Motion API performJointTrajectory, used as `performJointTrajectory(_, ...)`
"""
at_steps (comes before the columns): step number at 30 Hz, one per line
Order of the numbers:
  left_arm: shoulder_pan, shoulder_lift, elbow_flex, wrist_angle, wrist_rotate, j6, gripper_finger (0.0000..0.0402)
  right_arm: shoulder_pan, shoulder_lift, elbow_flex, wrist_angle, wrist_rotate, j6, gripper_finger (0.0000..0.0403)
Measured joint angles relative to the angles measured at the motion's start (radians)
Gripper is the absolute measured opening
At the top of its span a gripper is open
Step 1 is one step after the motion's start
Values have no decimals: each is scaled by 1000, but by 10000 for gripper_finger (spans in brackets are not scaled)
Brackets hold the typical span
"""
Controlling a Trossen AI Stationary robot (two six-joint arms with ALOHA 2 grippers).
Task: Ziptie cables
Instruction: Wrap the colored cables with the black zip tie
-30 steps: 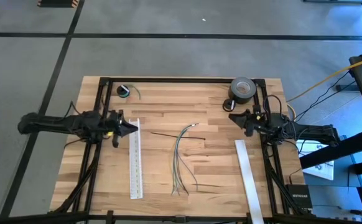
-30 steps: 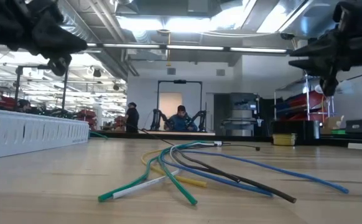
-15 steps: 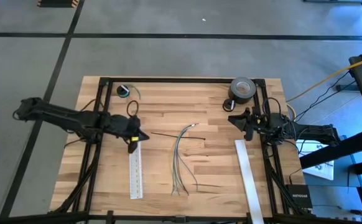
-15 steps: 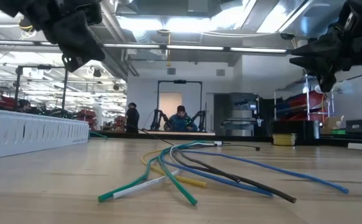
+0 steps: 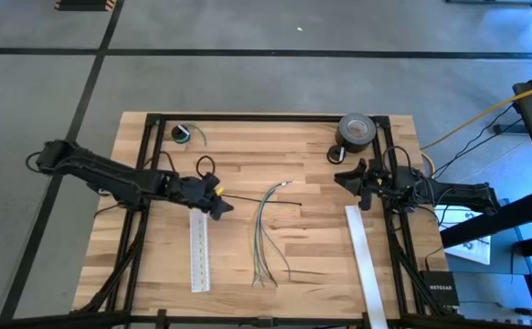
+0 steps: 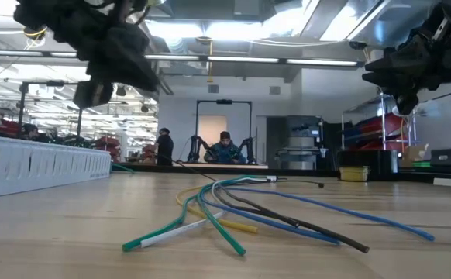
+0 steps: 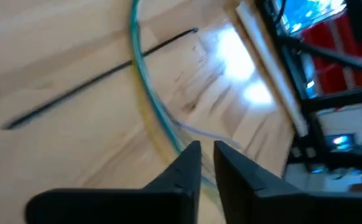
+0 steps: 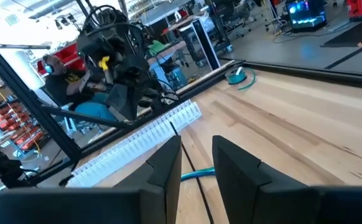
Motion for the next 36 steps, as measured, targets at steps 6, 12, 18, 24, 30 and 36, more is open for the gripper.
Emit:
performJointTrajectory(6, -43, 107, 6, 133, 19, -148, 113, 0, 0, 0, -55, -36, -15, 79)
performJointTrajectory(12, -87, 217, 108, 52, -3, -272, 151, 0, 0, 0, -69, -52, -94, 79)
performJointTrajectory(18, -112, 339, 329, -261, -171, -312, 138, 0, 17, 0, -73, -88, -207, 106)
performJointTrajectory(24, -146, 475, 400, -382, -304, -540, 135, 0, 51, 0, -68, -93, -280, 168)
performJointTrajectory(30, -170, 574, 400, -364, -375, -765, 134, 0, 52, 0, -68, -76, -292, 199)
performJointTrajectory(36, -139, 610, 400, -375, -457, -826, 134, 0, 52, 0, -70, -75, -296, 202)
